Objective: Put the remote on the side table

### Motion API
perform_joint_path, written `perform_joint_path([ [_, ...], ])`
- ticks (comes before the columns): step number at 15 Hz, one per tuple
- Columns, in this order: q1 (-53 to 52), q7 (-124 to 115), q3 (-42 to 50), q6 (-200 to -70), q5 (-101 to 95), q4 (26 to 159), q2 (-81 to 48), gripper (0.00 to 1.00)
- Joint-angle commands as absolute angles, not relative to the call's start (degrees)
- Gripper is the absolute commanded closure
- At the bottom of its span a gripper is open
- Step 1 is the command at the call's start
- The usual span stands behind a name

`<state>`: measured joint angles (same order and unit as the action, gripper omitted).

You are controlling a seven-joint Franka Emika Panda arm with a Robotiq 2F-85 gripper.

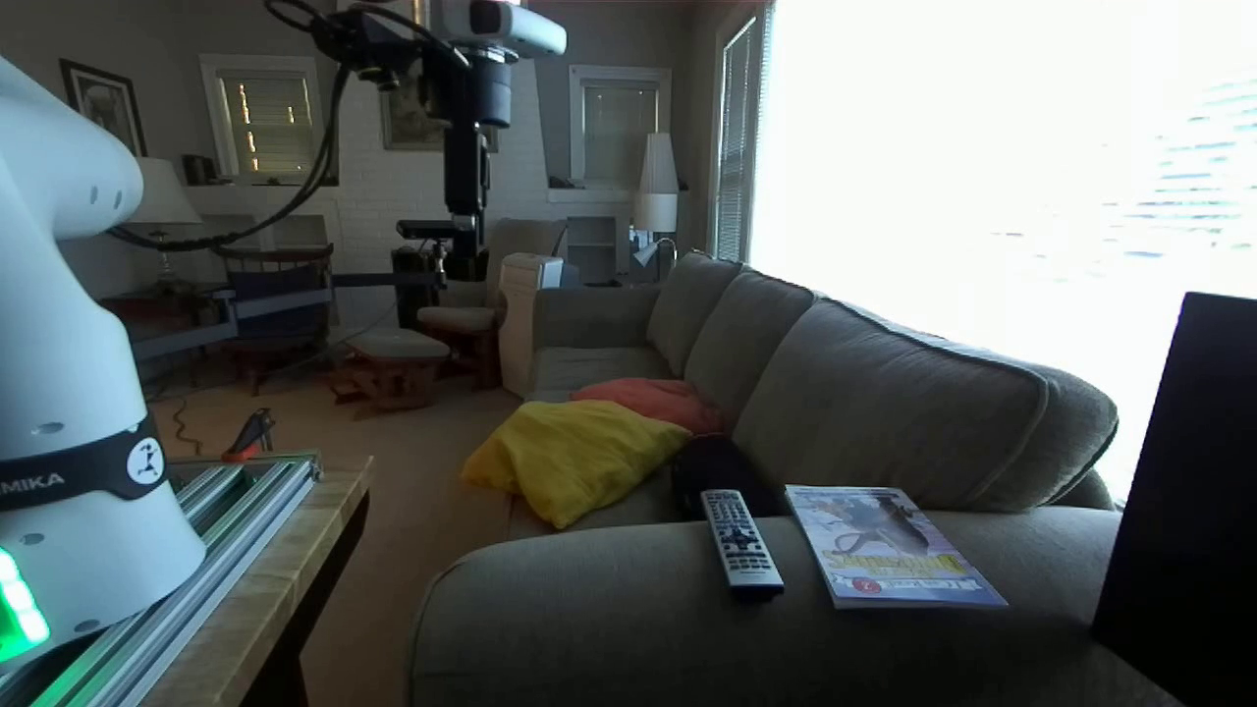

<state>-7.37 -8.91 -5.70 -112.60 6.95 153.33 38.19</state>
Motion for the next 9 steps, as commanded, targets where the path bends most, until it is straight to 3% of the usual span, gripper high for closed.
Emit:
perform_joint_path([
  [1,-4.71,-18.62,-9.04,-116.60,9.09,146.32,23.71,0.00],
  [9,-2.18,-36.70,-7.24,-124.25,8.74,128.92,-4.17,0.00],
])
